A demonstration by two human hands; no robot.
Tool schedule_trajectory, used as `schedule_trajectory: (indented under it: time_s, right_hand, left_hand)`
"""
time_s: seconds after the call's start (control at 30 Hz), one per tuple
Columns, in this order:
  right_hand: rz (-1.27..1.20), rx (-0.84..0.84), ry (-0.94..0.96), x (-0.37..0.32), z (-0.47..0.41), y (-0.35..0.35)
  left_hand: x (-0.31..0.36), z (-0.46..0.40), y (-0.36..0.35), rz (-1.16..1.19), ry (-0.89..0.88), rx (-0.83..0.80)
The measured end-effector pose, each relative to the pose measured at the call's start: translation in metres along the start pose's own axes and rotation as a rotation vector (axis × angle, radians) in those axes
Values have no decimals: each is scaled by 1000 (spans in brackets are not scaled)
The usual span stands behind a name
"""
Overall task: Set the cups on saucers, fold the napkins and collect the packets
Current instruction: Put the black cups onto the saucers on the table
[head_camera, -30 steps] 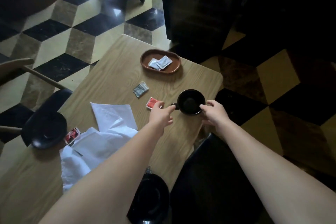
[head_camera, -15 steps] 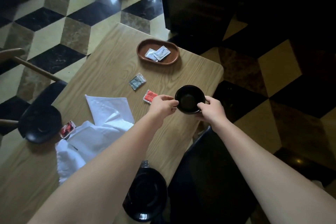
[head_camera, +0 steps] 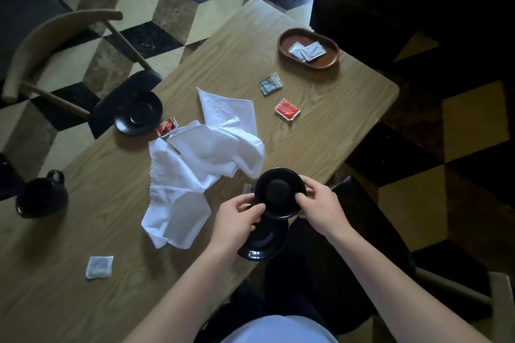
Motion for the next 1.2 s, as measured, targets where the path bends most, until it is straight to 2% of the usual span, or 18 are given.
schedule_trajectory:
  time_s: [0.17, 0.4, 0.77, 1.2]
  right_hand:
    - [73, -122, -29, 21, 19, -39]
    - [160, -150, -27, 28, 27, -59]
    - [220, -191, -71, 36, 14, -73]
    - [252, -183, -83, 50, 7, -75]
  left_hand:
    - [-55, 23, 19, 47, 78, 31]
    - [-92, 31, 21, 82, 124, 61]
    - [-105, 25, 29, 221, 187, 117]
    - [-110, 18, 34, 132, 183, 143]
Point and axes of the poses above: each hand's wrist, its own z-axis away from the middle knuckle, its own y-axis out of the back of the hand, x = y × z, the point moved 10 cm from there along -z, towards the middle knuckle, and after that the axes turned 1 degree about -z, right-handed, at the moved point
